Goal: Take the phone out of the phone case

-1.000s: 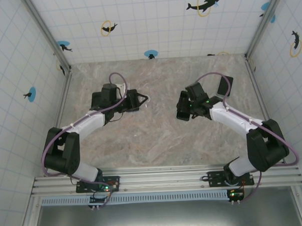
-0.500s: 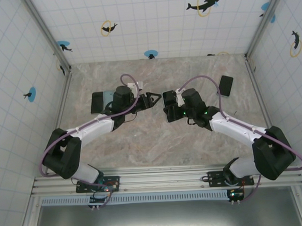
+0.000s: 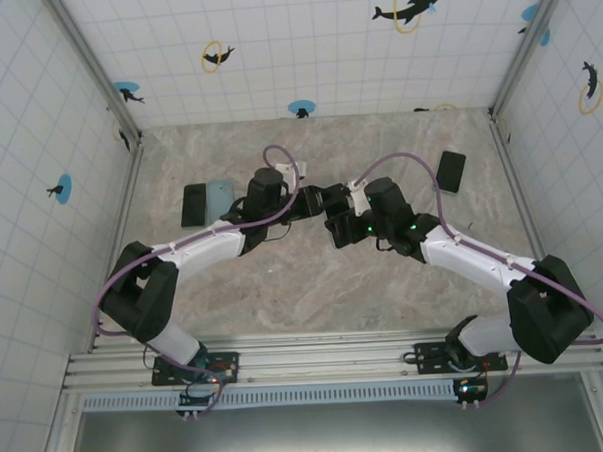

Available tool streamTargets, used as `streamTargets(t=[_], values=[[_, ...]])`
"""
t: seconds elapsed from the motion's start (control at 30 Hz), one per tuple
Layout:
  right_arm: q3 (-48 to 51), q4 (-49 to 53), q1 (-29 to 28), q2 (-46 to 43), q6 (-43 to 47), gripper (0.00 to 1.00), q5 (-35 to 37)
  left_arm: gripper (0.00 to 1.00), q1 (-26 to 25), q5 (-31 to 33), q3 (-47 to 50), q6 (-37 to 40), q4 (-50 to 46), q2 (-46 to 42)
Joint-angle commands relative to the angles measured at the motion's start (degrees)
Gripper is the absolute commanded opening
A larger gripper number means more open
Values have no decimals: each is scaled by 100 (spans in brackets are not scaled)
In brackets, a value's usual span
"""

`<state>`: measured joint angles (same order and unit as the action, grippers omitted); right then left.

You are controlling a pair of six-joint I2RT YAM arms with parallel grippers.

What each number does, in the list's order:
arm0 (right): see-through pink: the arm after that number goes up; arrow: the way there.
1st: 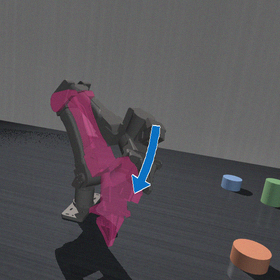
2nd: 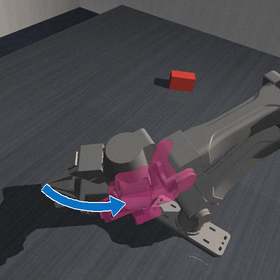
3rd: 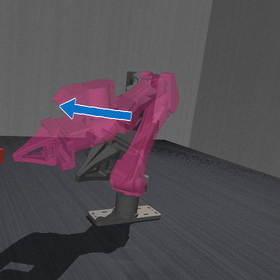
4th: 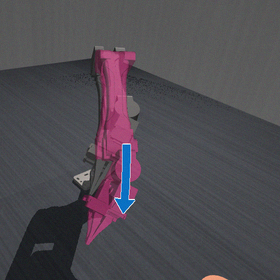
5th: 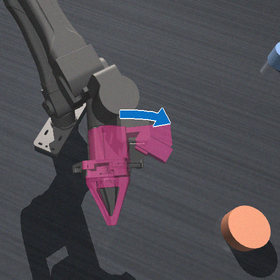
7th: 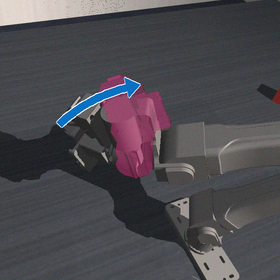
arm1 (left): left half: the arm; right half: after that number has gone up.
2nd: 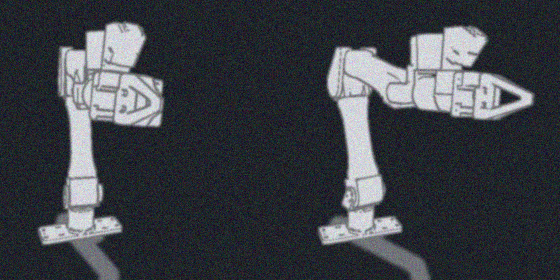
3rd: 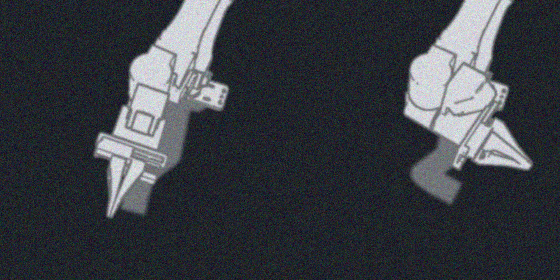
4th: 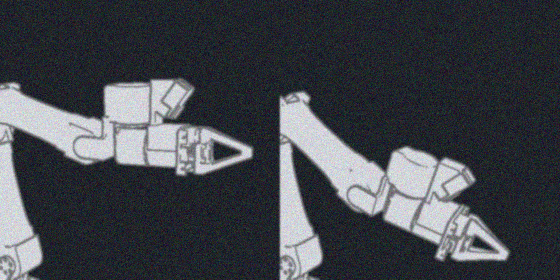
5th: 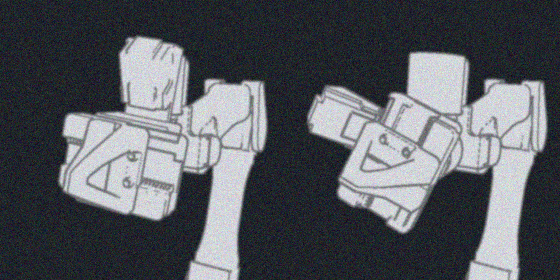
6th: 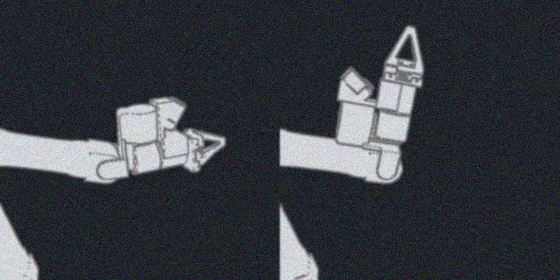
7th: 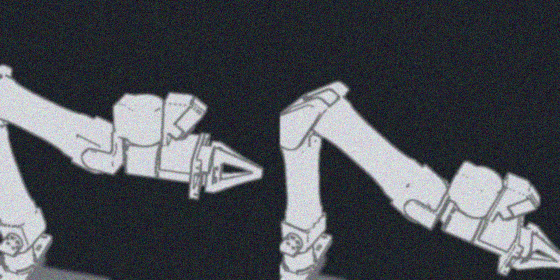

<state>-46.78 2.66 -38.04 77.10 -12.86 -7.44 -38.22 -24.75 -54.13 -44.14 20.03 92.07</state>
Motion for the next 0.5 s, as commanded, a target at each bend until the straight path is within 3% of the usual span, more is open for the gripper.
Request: streamTargets(t=[0.0,0.17,0.3,0.47], values=[[-270,-138,-21,-152,92,30,-119,29,-30,24,-139,158,-12,88],[-309,-90,4,-116,84,30,-140,17,-38,-17,-124,156,-18,109],[-263,-117,58,-116,41,32,-205,13,-37,-20,-134,108,-2,86],[-148,-220,119,-182,4,59,-307,11,-15,-10,-135,-78,150,80]])
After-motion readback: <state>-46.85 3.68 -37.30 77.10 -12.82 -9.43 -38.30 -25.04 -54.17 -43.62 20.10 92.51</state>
